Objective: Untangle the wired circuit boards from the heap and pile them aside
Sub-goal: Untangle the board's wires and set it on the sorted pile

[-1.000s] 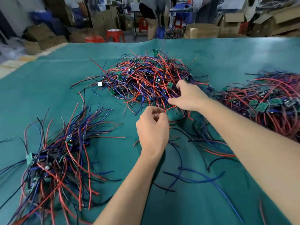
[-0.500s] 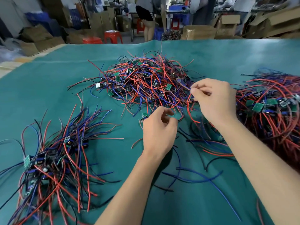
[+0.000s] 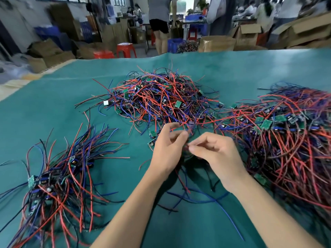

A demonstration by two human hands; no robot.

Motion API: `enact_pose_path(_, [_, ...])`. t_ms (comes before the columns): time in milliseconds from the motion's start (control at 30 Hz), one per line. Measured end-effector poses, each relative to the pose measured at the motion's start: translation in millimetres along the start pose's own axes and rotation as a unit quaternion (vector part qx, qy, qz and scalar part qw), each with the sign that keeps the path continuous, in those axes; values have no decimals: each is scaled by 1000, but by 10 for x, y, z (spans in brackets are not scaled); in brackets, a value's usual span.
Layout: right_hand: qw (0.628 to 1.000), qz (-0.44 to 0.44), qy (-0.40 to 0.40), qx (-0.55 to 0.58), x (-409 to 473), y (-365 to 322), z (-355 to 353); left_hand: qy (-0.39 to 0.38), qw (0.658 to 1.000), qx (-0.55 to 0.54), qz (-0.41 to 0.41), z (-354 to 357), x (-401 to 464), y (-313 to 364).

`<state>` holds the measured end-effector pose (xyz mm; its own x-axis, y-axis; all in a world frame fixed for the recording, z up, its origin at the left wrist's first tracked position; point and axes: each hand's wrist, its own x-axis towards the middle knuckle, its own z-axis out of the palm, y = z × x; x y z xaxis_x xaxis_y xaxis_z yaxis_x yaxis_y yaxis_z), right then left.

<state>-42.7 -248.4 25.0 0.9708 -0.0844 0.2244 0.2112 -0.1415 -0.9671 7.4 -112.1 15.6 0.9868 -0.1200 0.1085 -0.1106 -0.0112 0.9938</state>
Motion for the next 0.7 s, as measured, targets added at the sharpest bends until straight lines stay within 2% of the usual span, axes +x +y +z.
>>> enact_pose_path(233, [979,64,-80,178,-2,-85,0,-7,999,-30,-30,-5,-11,50])
enact_pose_path(333, [962,70,-151,215,7,-95,-22,-57,996,-60,-28,-19,-7,61])
enact_pose_path(433, [967,69,-161,188,-7,-54,-17,-103,992,-75,-17,-50,-17,34])
enact_pose_path(533, [978,67,-137,139,-11,-29,-7,-114,990,-78,-11,-83,-25,-2])
enact_pose_path(633, [994,69,-69,41,-11,-28,25,-73,994,-82,-3,-78,-57,-16])
enact_pose_path(700, [996,57,18,-70,1,27,22,-44,994,-101,1,-79,-70,-34])
